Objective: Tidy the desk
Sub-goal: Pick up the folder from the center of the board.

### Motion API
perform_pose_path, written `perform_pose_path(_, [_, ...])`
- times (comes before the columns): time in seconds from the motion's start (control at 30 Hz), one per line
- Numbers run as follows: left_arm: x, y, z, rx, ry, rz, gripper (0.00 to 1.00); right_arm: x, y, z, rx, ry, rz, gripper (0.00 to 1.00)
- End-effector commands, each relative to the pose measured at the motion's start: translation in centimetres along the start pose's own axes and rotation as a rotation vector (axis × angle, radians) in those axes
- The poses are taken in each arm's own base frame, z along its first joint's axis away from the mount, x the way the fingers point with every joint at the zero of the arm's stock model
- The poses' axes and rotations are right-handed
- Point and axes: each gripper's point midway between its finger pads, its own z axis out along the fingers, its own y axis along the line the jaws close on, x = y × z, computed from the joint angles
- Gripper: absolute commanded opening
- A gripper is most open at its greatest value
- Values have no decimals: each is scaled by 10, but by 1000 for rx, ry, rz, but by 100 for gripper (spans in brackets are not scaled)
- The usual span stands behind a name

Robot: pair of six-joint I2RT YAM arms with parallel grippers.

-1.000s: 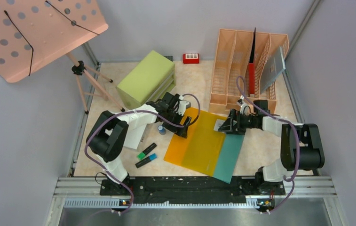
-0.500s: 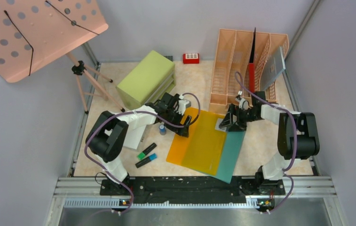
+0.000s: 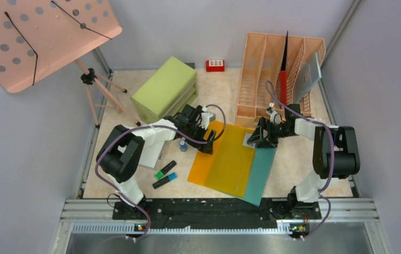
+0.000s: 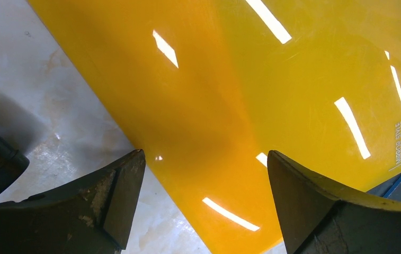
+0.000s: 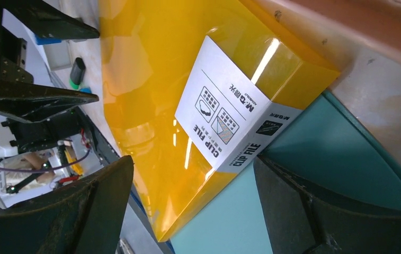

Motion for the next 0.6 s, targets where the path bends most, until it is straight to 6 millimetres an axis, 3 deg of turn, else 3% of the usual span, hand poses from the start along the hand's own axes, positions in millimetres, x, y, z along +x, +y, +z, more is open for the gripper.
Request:
perform_pose_path(0.0, [19, -9, 10, 47, 47, -16, 91, 13, -15, 12, -1, 7, -1, 84])
perform_pose_path(0.57, [26, -24, 17, 104, 73, 4, 91, 8, 27, 8, -254, -63, -103, 81])
